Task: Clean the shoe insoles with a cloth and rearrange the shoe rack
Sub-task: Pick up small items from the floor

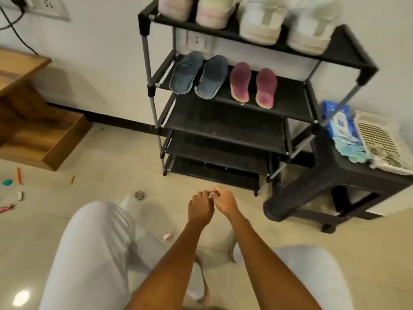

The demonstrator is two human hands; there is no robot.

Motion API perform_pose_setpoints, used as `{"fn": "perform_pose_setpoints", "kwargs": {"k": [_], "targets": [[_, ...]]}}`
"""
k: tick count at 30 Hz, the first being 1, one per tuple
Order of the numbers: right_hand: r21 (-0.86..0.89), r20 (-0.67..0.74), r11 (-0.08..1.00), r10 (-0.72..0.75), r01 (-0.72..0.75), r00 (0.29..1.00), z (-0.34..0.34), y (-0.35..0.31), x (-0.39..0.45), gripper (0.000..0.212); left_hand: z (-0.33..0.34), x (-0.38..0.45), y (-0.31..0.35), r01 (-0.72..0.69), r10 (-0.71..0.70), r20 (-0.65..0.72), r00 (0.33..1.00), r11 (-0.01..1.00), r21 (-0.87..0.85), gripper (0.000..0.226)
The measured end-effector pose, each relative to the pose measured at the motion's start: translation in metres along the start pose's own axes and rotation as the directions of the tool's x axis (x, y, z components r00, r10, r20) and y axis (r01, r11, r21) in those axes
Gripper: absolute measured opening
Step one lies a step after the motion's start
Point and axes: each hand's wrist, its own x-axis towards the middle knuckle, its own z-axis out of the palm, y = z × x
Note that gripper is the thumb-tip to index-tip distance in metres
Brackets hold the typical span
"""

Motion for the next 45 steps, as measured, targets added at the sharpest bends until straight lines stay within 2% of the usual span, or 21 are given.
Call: {"fn": "perform_pose_setpoints", "kwargs": {"k": [7,14,18,21,25,29,32,34,38,39,42,45], "targets": [[0.060,0.071,0.996,0.068,-0.072,0.995,0.094,0.037,0.101,0.027,0.074,0.081,-0.073,0.119,-0.120,0.005,0.993,0.991,0.055,0.035],[-0.080,0.055,0.989,0.126,-0.121,0.990,0.169,0.103,0.197,0.040,0.160,0.134,-0.139,0.258,-0.260,0.023,0.965,0.964,0.071,0.044],[-0.157,0.019,0.986,0.056,-0.052,0.998,0.203,0.131,0.244,0.047,0.202,0.146,-0.171,0.292,-0.295,0.020,0.955,0.953,0.086,0.048],[-0.250,0.047,0.968,0.002,0.010,0.999,0.221,0.143,0.263,0.057,0.222,0.143,-0.183,0.347,-0.347,0.003,0.938,0.937,0.031,0.050],[-0.371,0.068,0.925,-0.054,0.075,0.996,0.227,0.148,0.264,0.048,0.234,0.126,-0.186,0.360,-0.361,0.005,0.933,0.932,0.030,0.047],[-0.339,0.104,0.930,-0.117,0.146,0.988,0.225,0.137,0.236,0.048,0.236,0.103,-0.192,0.441,-0.442,0.003,0.897,0.895,0.063,0.045],[-0.321,0.217,0.923,-0.145,0.211,0.965,0.238,0.124,0.200,0.046,0.233,0.080,-0.198,0.583,-0.581,-0.068,0.811,0.812,0.015,0.045],[-0.285,0.269,0.934,-0.137,0.215,0.953,0.250,0.119,0.177,0.043,0.229,0.068,-0.202,0.686,-0.686,-0.088,0.722,0.726,-0.037,0.049],[-0.244,0.325,0.945,-0.129,0.215,0.937,0.269,0.118,0.148,0.041,0.230,0.056,-0.215,0.881,-0.913,-0.048,0.405,0.404,-0.246,0.061],[-0.236,0.330,0.947,-0.133,0.219,0.935,0.271,0.120,0.145,0.041,0.232,0.056,-0.217,0.897,-0.935,-0.033,0.353,0.349,-0.271,0.061],[-0.220,0.323,0.949,-0.149,0.227,0.935,0.269,0.129,0.145,0.041,0.240,0.059,-0.224,0.894,-0.954,-0.005,0.301,0.283,-0.348,0.046],[-0.212,0.316,0.953,-0.145,0.219,0.938,0.258,0.139,0.151,0.043,0.237,0.064,-0.221,0.867,-0.959,-0.035,0.281,0.270,-0.419,0.032]]}}
